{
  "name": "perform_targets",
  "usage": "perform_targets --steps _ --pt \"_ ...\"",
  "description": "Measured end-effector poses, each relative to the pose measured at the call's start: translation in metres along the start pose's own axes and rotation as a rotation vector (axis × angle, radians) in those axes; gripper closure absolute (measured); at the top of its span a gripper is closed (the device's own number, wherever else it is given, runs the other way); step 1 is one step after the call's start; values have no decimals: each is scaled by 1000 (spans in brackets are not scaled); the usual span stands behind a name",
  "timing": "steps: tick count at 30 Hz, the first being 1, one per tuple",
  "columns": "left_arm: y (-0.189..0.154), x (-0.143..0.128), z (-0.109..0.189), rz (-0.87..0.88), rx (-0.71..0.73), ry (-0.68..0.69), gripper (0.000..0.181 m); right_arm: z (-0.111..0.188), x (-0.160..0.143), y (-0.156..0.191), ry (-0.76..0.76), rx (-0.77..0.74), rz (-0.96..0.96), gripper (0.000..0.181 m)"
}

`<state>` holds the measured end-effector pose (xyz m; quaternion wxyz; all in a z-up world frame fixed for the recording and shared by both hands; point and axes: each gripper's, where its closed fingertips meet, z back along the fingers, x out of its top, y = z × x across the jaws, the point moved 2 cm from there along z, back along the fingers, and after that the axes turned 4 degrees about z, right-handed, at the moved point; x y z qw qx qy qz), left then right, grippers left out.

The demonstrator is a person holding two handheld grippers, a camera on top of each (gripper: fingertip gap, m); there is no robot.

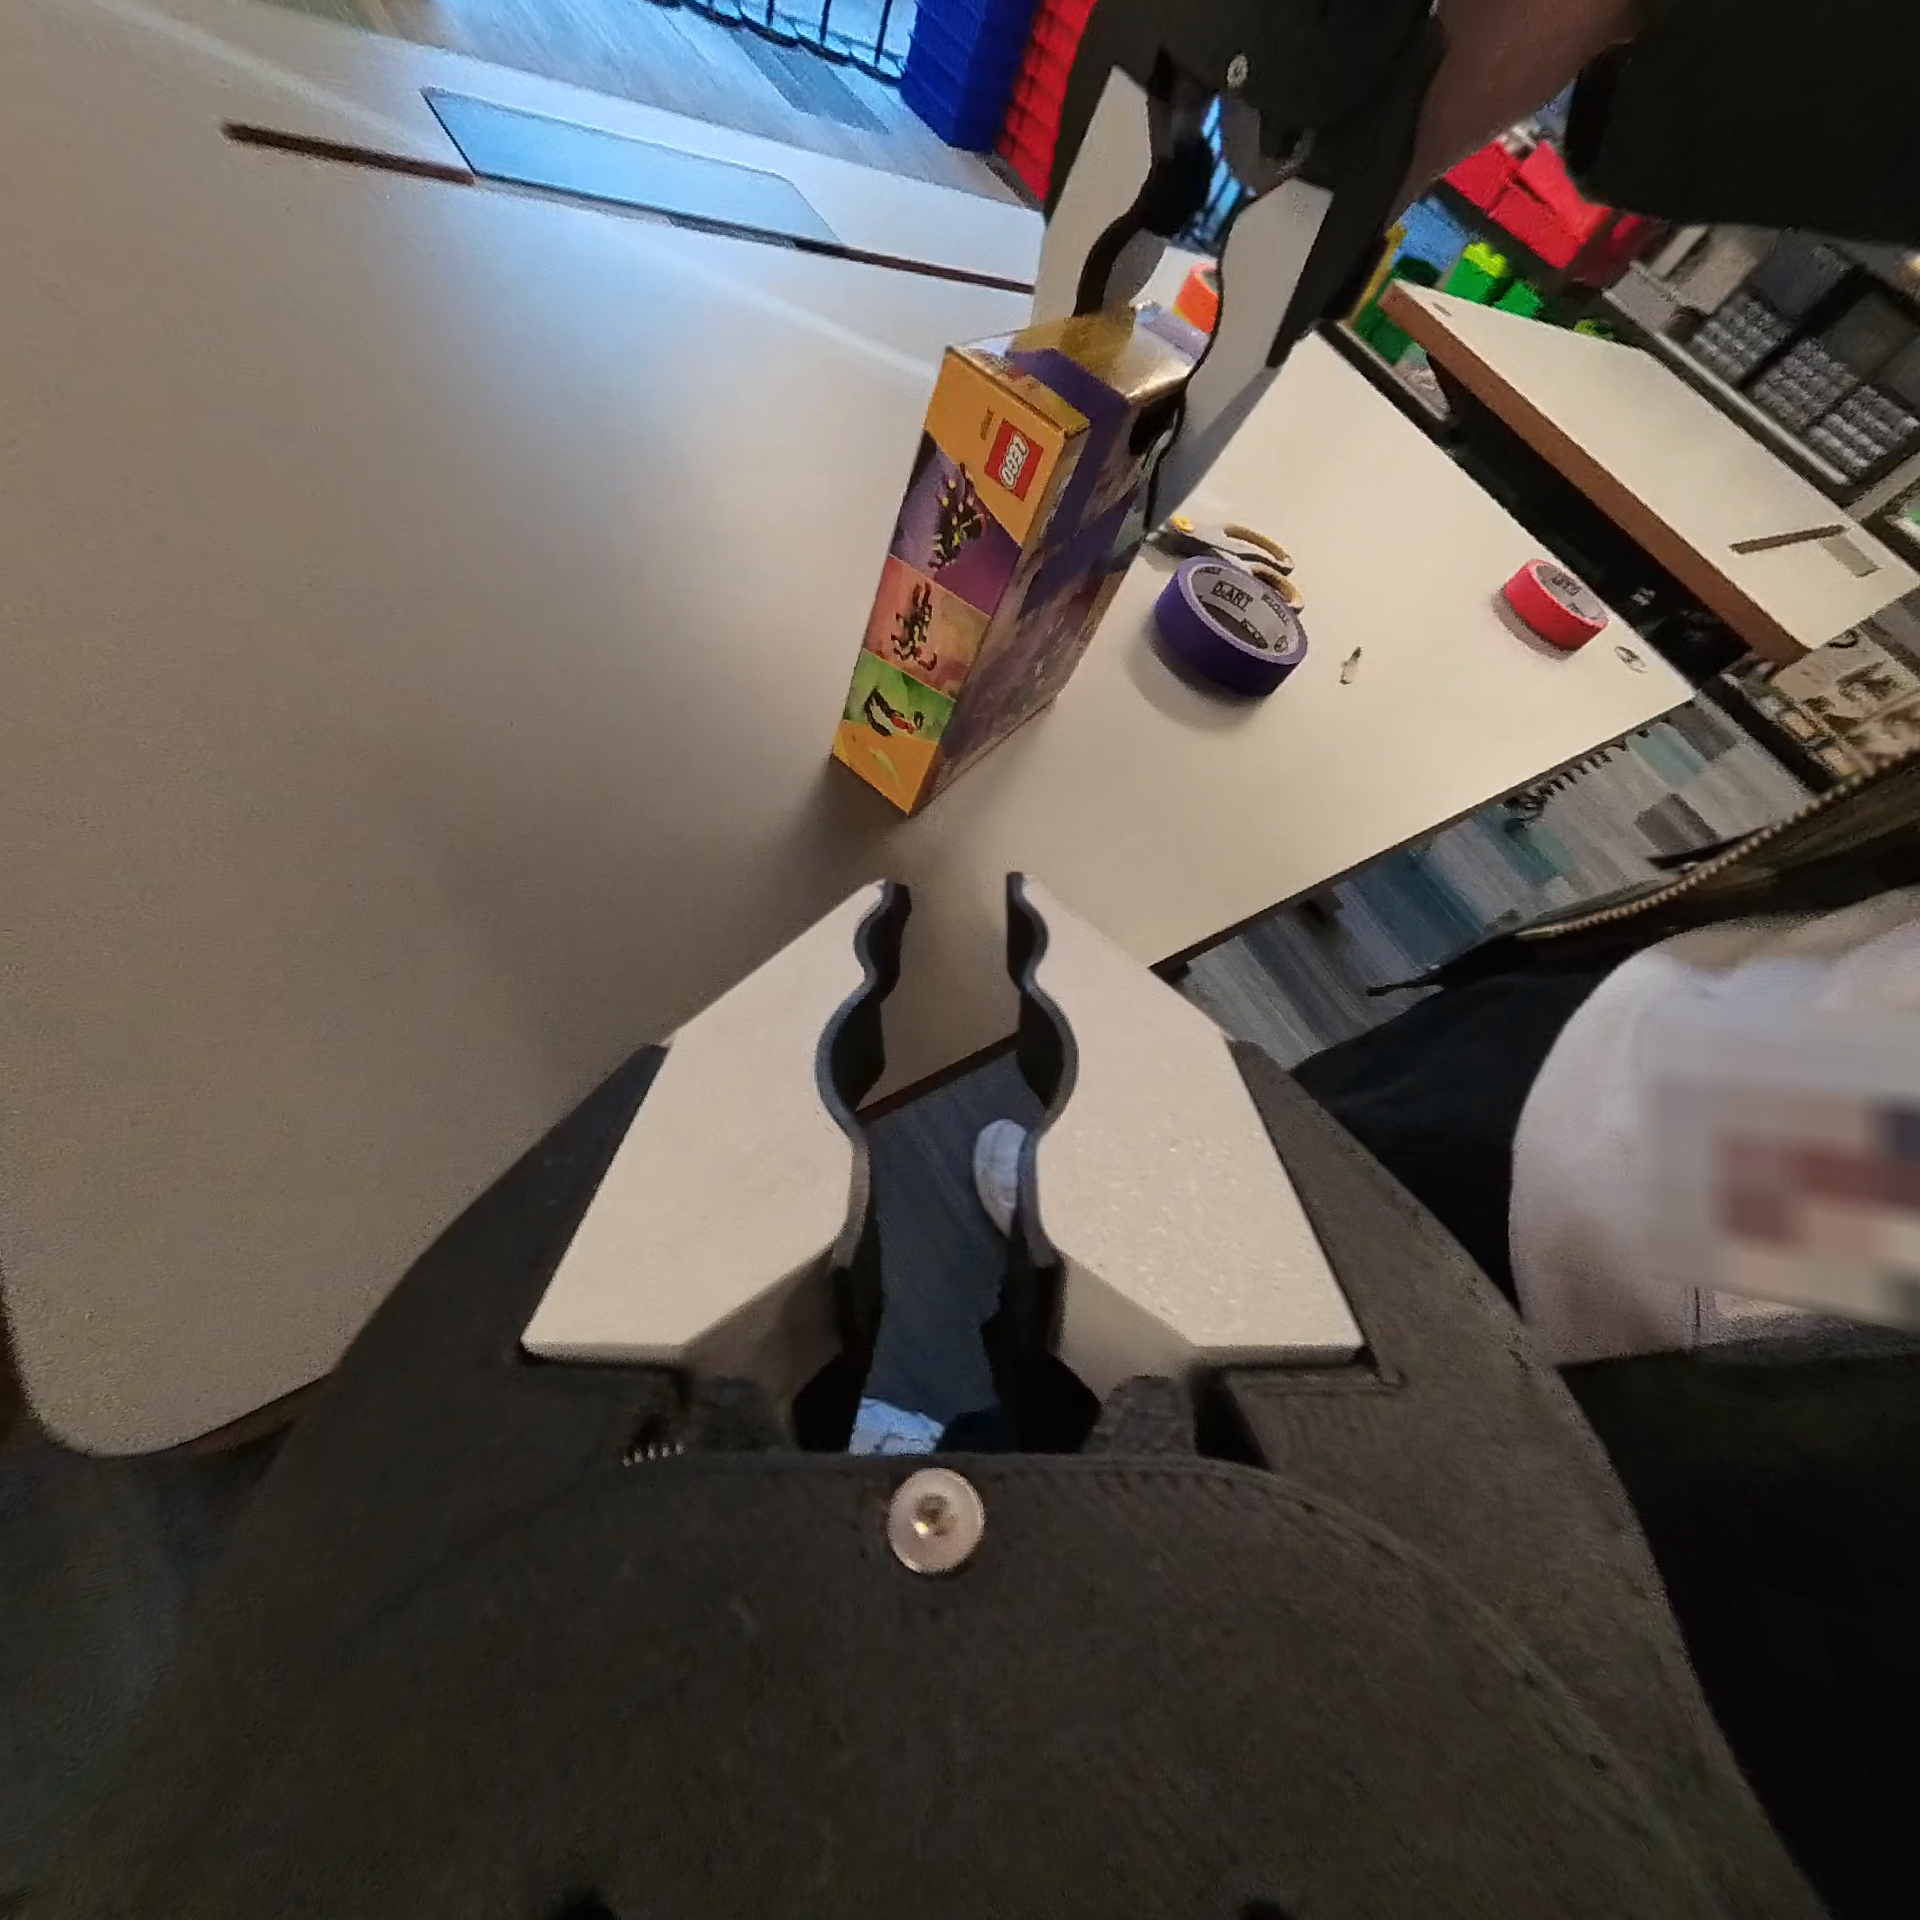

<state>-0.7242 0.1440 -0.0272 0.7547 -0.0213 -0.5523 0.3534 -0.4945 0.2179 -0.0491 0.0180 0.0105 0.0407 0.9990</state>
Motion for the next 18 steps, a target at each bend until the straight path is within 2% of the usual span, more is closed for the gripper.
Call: perform_targets --steps 3,7,11,14,15,17,18 --pt "-4 4 -18 34 -40 -2 149 9 0 9 -15 77 -36 126" --pt "-17 17 -60 43 -94 15 111 27 0 26 -45 240 -113 126" --pt "-49 25 -108 129 -230 19 90 55 -2 45 -84 390 -144 126" --pt "-86 31 -137 199 -367 36 72 86 -1 59 -161 494 -143 126" --pt "-101 38 -143 229 -431 32 69 100 0 64 -193 526 -139 126" --pt "-131 57 -146 274 -574 -5 77 123 -2 68 -245 567 -139 126" --pt "-145 68 -145 290 -655 -20 97 133 -5 66 -266 562 -136 126"
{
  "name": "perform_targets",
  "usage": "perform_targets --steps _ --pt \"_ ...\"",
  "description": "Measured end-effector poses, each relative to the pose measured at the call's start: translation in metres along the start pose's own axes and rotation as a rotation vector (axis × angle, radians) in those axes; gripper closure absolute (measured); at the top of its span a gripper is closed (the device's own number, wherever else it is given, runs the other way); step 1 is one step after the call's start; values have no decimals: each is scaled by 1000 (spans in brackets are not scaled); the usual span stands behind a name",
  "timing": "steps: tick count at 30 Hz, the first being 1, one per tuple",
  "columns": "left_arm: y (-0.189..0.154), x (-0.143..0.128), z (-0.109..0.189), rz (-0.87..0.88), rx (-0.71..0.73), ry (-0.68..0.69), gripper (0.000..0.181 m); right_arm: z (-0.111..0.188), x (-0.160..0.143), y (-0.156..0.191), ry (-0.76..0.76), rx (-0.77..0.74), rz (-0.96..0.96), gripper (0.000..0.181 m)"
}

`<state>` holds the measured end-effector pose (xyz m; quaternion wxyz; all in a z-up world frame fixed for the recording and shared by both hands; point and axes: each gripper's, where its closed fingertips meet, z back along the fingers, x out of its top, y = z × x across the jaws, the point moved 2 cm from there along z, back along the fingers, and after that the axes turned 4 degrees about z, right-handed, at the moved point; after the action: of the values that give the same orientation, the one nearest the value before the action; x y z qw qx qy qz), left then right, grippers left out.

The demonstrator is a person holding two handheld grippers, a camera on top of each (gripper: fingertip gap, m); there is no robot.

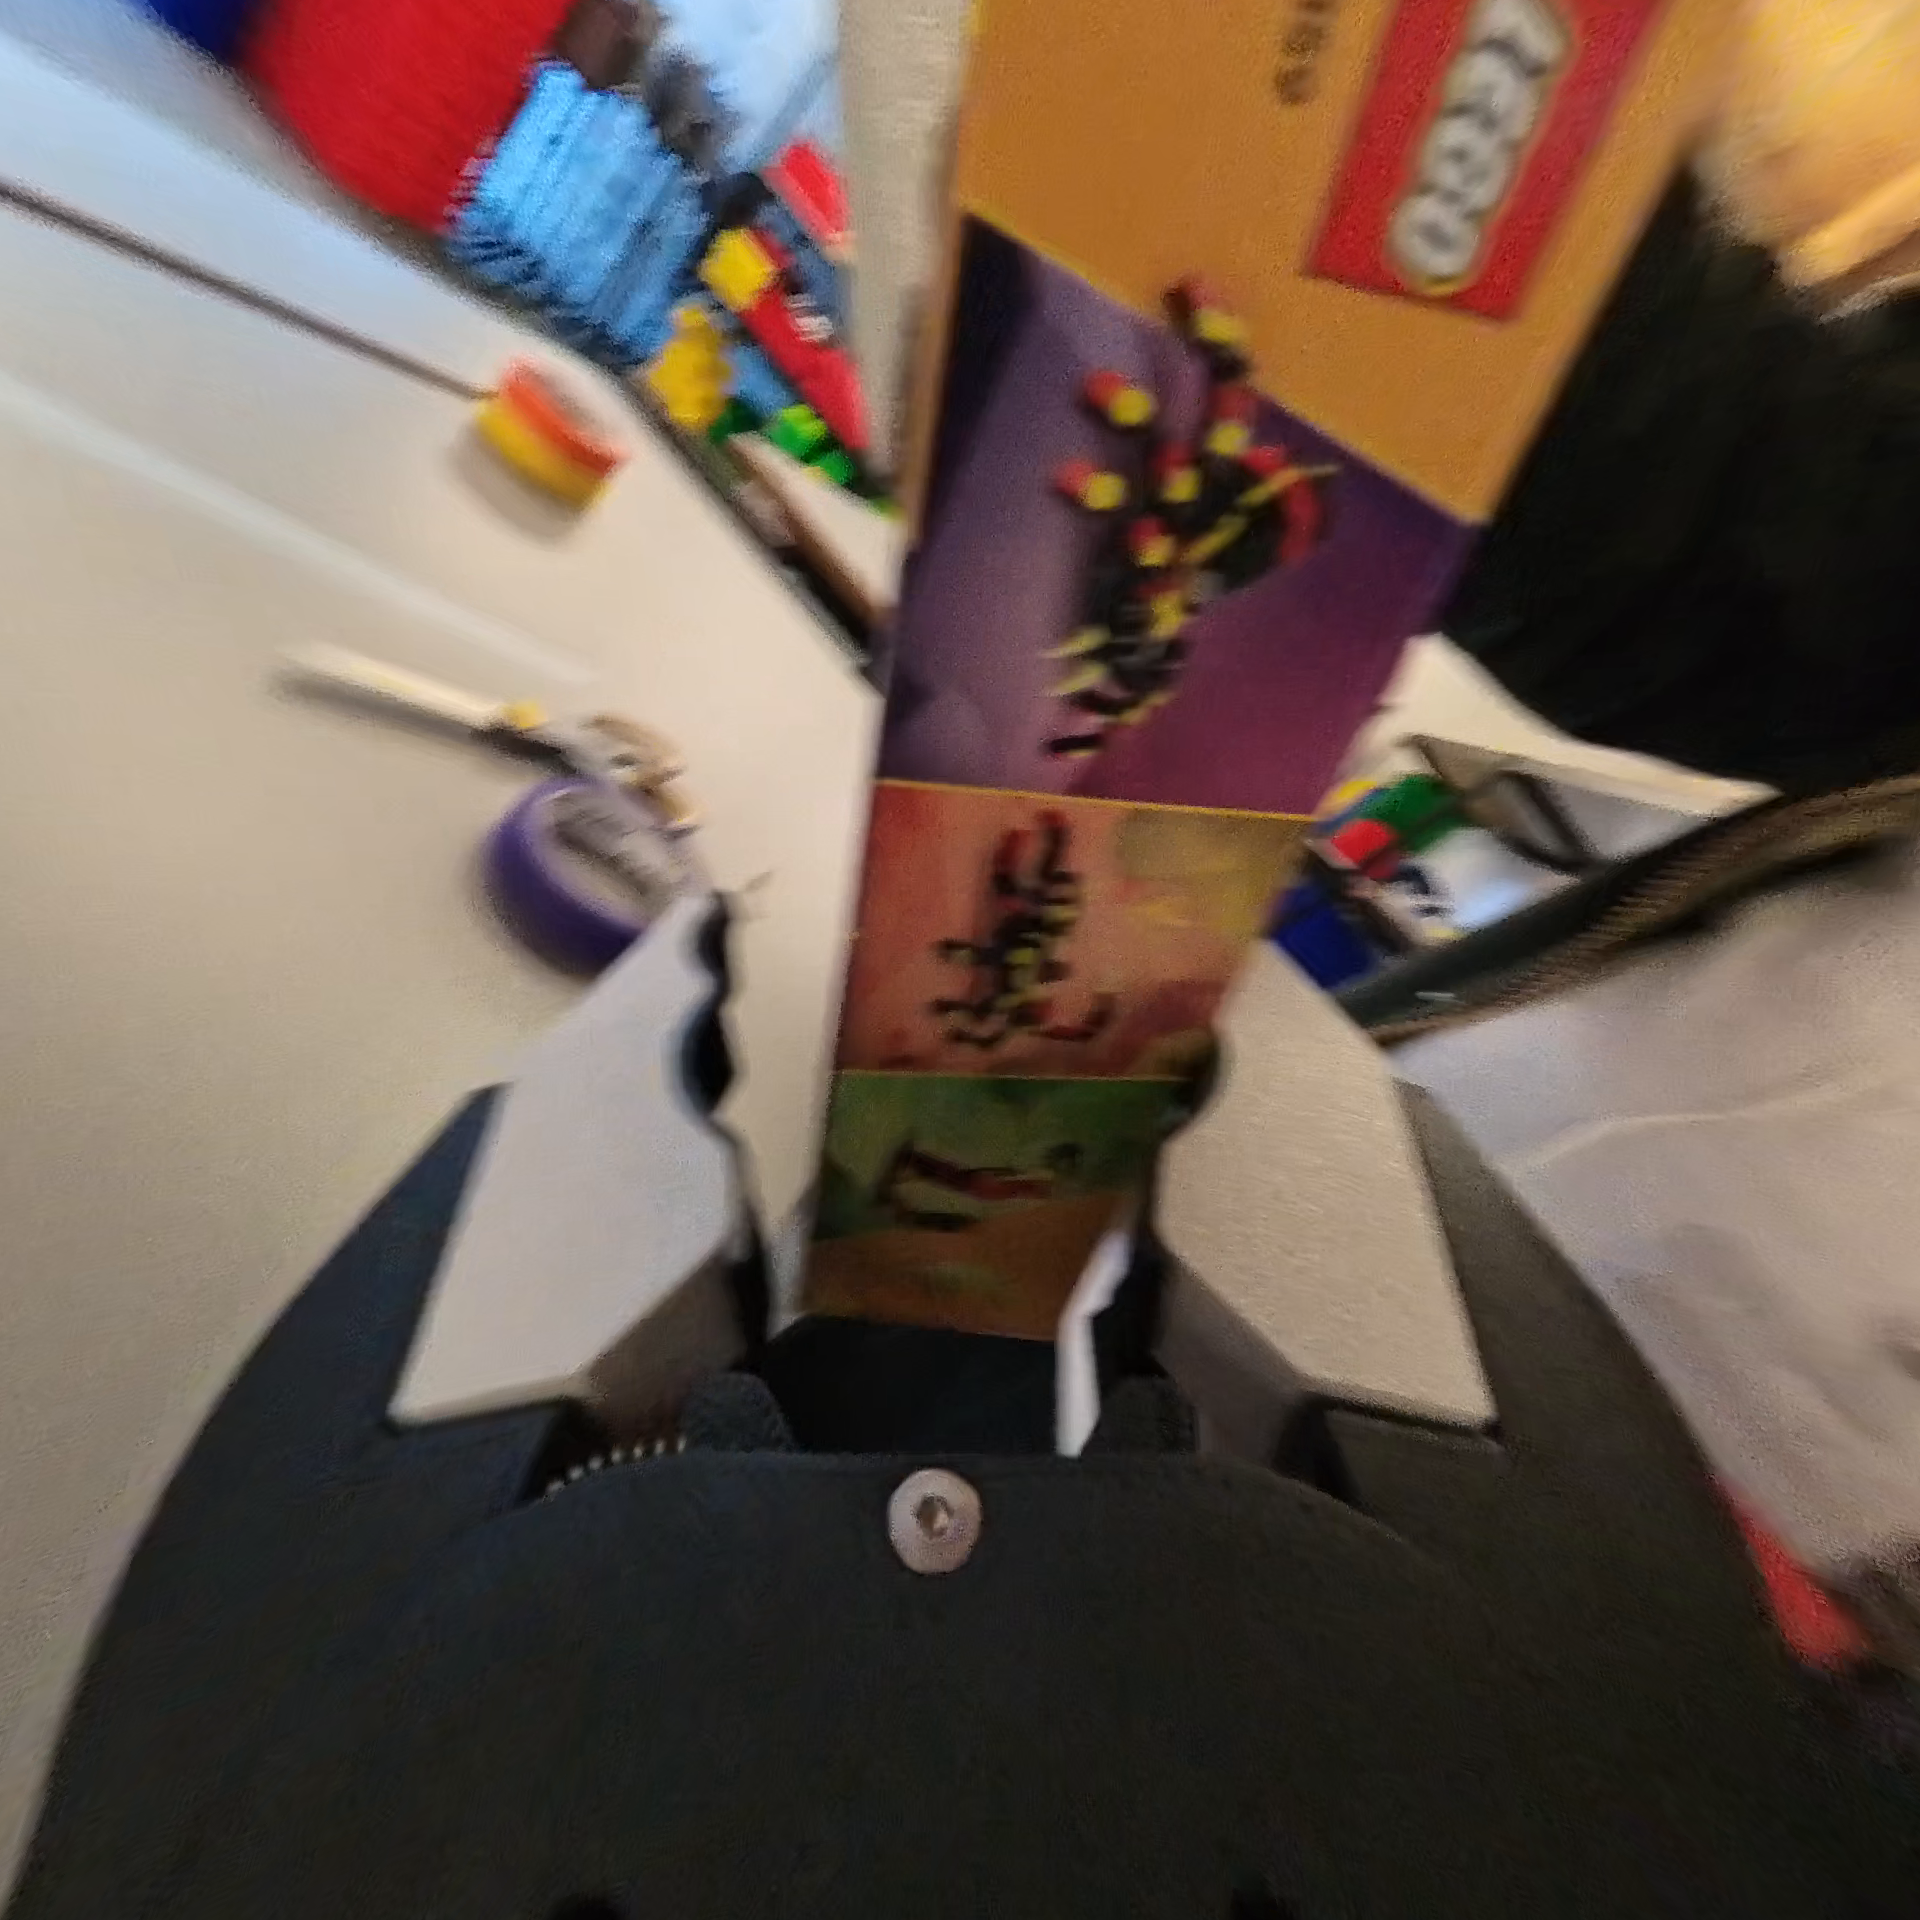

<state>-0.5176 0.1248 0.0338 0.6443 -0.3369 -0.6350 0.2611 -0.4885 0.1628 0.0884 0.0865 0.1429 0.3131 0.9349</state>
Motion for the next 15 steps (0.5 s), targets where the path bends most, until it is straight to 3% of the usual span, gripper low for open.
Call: perform_targets --steps 1,5,11,13,14,15 --pt "-12 5 -8 7 -58 7 118 11 0 2 -25 -9 3 126" --pt "-40 30 -35 23 -105 -56 122 57 1 19 -305 104 2 126" --pt "-57 27 -46 151 -90 -239 124 156 -43 25 -988 -2 116 79" --pt "-64 22 -35 203 -76 -350 124 168 -55 45 -1251 115 148 52" --pt "-68 19 -27 221 -60 -408 125 164 -56 55 -1274 221 171 50" --pt "-73 17 -18 229 -43 -463 125 150 -53 58 -1238 287 179 62"
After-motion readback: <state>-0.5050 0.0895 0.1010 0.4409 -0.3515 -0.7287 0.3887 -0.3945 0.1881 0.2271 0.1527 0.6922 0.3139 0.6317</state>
